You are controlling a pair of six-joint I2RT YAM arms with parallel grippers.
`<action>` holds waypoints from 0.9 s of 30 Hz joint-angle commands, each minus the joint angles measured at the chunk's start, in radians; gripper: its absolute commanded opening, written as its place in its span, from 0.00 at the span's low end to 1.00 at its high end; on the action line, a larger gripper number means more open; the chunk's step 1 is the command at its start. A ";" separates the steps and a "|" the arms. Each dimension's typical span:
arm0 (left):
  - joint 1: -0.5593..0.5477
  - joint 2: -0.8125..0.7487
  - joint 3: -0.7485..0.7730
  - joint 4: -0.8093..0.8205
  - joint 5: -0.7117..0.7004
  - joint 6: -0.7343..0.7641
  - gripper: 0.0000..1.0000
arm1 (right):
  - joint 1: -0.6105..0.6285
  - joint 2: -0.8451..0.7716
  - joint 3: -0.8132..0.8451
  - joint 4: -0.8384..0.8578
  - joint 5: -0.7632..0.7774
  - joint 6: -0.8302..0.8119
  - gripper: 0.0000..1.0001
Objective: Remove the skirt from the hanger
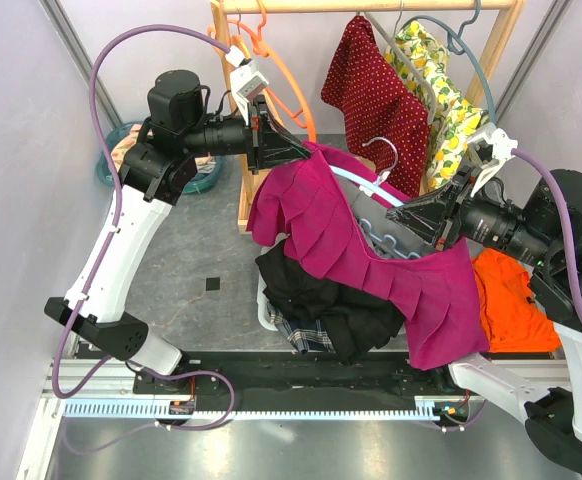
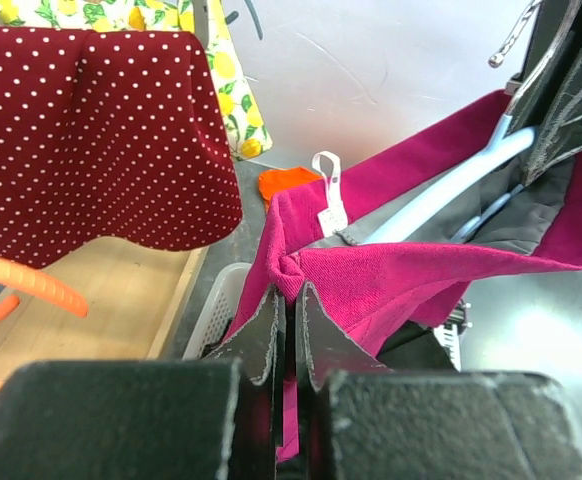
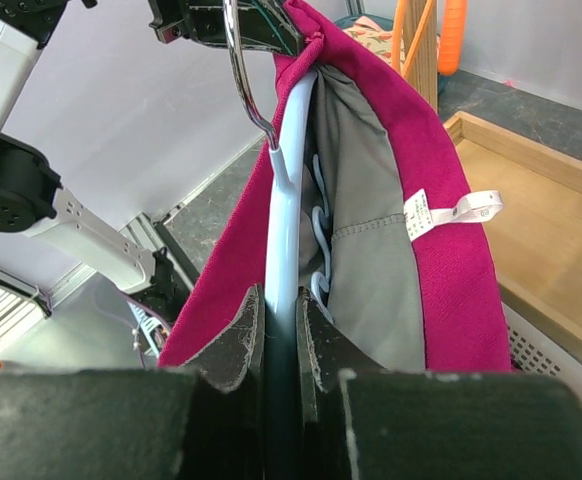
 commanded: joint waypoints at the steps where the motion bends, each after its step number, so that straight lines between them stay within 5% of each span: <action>1: 0.007 -0.014 0.086 0.051 0.059 -0.060 0.02 | 0.002 -0.013 0.009 0.132 -0.016 0.018 0.00; 13: -0.012 -0.015 0.143 0.221 0.249 -0.318 0.02 | -0.001 0.045 -0.108 0.284 -0.060 0.099 0.00; 17: -0.096 -0.017 0.122 0.235 0.286 -0.334 0.02 | 0.008 0.086 -0.114 0.405 -0.097 0.162 0.00; 27: -0.185 -0.011 0.070 0.221 0.270 -0.300 0.02 | 0.331 0.310 0.051 0.511 0.088 0.153 0.00</action>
